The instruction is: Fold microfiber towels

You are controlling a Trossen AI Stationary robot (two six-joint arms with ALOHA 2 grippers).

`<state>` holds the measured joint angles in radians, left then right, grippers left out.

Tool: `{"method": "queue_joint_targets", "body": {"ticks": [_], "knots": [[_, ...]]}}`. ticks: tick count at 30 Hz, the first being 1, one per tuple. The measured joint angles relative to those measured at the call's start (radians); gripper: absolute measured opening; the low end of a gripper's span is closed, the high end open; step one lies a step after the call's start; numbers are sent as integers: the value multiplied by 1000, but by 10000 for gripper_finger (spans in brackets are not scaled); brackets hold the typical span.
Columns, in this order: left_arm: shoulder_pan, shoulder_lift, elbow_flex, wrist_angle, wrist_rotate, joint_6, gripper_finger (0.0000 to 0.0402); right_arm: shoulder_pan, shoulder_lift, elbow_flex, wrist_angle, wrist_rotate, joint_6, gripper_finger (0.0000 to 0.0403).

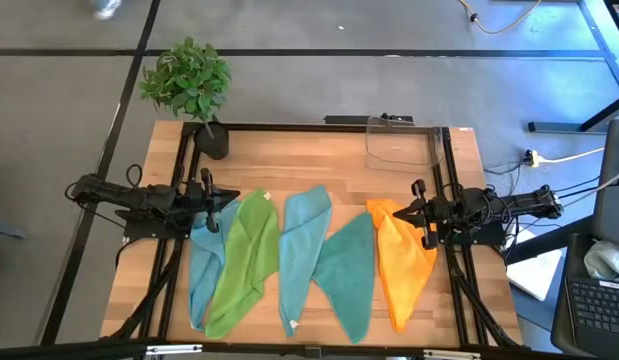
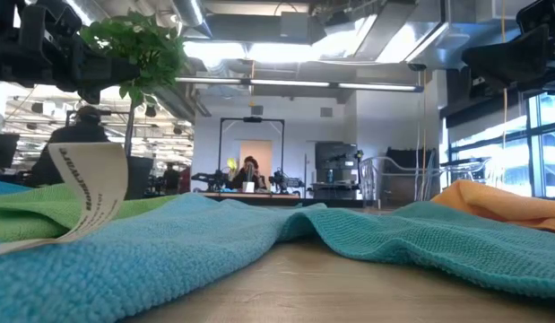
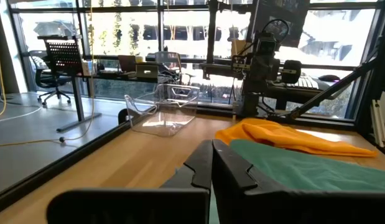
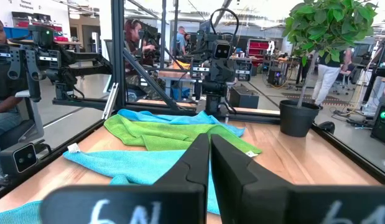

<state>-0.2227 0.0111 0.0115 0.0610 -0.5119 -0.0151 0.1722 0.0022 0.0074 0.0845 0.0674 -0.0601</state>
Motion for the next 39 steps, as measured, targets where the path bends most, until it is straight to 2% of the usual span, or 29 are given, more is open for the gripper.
{"method": "queue_joint_targets", "body": {"ticks": [13,20,24,29,32,35,39], "knots": [[0,0,0,0,0,0,0,0,0,0,0,0,-2,19],[0,0,0,0,0,0,0,0,0,0,32,62,-326,19],[0,0,0,0,-1,15,0,0,0,0,24,63,-330,19],[0,0,0,1,-20,176,0,0,0,0,12,63,-336,19],[0,0,0,2,-83,232,0,0,0,0,14,63,-317,19],[0,0,0,2,-77,258,0,0,0,0,16,94,-253,19],[0,0,0,3,-48,189,0,0,0,0,19,89,27,19]]}}
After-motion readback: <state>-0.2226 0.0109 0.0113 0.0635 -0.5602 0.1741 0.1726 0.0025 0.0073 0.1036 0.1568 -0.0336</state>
